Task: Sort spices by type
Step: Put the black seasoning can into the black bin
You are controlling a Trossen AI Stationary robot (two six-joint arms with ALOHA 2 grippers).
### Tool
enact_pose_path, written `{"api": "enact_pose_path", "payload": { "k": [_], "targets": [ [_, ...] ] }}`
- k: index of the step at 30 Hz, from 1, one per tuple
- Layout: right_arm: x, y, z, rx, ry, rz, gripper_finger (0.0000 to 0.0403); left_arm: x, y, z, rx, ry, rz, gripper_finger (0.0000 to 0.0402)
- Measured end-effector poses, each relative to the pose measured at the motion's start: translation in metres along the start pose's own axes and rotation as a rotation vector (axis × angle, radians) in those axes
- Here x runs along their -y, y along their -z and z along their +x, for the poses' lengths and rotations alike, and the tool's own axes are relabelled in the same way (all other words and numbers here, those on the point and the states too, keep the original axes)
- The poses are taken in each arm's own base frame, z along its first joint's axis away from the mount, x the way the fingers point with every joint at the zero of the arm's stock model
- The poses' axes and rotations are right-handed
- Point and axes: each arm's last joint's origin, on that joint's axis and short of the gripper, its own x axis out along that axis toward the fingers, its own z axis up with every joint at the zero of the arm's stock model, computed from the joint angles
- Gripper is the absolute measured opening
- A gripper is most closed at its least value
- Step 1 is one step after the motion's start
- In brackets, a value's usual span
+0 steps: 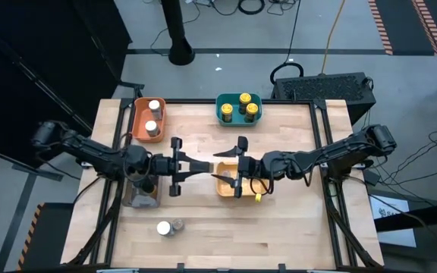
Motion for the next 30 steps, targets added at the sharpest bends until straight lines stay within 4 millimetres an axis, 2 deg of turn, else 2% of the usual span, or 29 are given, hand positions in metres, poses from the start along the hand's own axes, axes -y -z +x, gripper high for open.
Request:
{"api": "enact_pose_path", "payload": {
  "k": [12, 16, 20, 25, 28, 30],
  "targets": [
    [-0.001, 0.001, 0.000, -0.005, -0.040, -0.021, 0.0279, 0.000, 0.009, 0.025, 0.022, -0.041, 0.004, 0.0116],
    [-0.001, 0.003, 0.000, -0.024, -0.039, -0.029, 0.0268, 0.001, 0.009, 0.026, 0.024, -0.018, 0.009, 0.0116],
    [-0.001, 0.003, 0.000, -0.028, -0.040, -0.034, 0.0220, 0.001, 0.009, 0.027, 0.025, -0.018, 0.007, 0.0116],
    [-0.001, 0.003, 0.000, -0.030, -0.040, -0.051, 0.0117, 0.002, 0.010, 0.026, 0.015, -0.011, 0.001, 0.0116],
    [-0.001, 0.004, 0.000, -0.034, -0.039, -0.055, 0.0110, 0.002, 0.011, 0.026, 0.001, -0.008, -0.001, 0.0119],
    [-0.002, 0.005, 0.000, -0.046, -0.039, -0.059, 0.0110, 0.002, 0.012, 0.027, -0.015, -0.019, -0.024, 0.0148]
  ]
}}
